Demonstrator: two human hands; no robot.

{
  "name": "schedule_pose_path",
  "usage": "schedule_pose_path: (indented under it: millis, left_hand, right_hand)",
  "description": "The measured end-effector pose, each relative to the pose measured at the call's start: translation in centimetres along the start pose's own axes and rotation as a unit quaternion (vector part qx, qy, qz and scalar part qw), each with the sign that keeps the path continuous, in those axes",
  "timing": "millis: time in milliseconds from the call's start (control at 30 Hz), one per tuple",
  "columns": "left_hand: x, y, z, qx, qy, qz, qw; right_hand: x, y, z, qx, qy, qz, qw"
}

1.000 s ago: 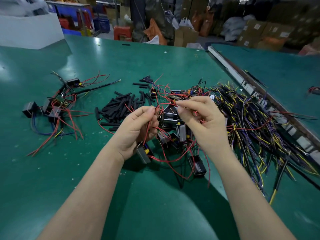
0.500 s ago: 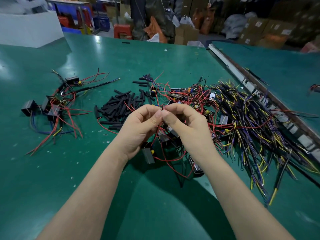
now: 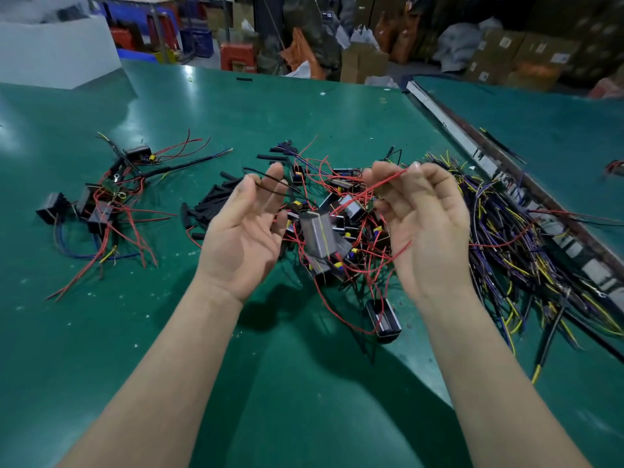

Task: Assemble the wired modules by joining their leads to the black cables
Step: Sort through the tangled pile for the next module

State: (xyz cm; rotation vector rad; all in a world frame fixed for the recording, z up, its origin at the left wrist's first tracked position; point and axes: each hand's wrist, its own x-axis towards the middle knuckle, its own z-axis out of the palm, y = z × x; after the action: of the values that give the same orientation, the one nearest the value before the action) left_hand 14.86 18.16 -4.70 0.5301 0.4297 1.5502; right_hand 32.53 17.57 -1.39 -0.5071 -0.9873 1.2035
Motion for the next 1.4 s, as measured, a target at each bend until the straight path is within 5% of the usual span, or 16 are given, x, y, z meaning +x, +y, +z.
schedule_pose_path:
  millis: [267,500,600,733,967,1133,1333,1400]
  left_hand:
    - [-0.7,0.7,1.2,-0.146,-0.018,-0.030,0.989]
    - [0.2,1.0,0.4,-0.057,0.032,-0.110,0.992]
    - [0.3,1.0,-0.4,0.019,0.054,-0.115,0.992]
    - [-0.4,0.2,-2.5,0.179,0.073,-0.119,0.974]
    - [-1.0,-0.4,-2.8,0.264,-0.007,-0.147,0.953]
    - [-1.1,-0.3,-3.5,0.279,-0.030,-0.144,0.949]
    - [-0.6,0.2,-3.6,0.233,-0.029,-0.146,0.961]
    - [-0.3,0.4,-3.6,0.220,-0.022,-0.144,0.965]
  right_hand:
    - [-0.3,0.4,0.4,0.042,-0.052,0.146,0.987]
    - [-1.1,2.5,0.8,-0.068,-0.078,0.168,0.980]
    - [-1.2,3.0,0.5,-0.181,-0.084,0.112,0.974]
    - [-1.4,4.1,-0.7,-0.541,-0.177,-0.090,0.817]
    - [-1.1,4.2,-1.1,-0.494,-0.194,-0.034,0.847]
    - [-0.9,4.5,-1.1,-0.537,-0.217,-0.074,0.812]
    - [0.8,4.8,-0.5,-0.580,-0.263,0.011,0.771]
    - [2.3,4.5,0.3,-0.571,-0.231,0.017,0.787]
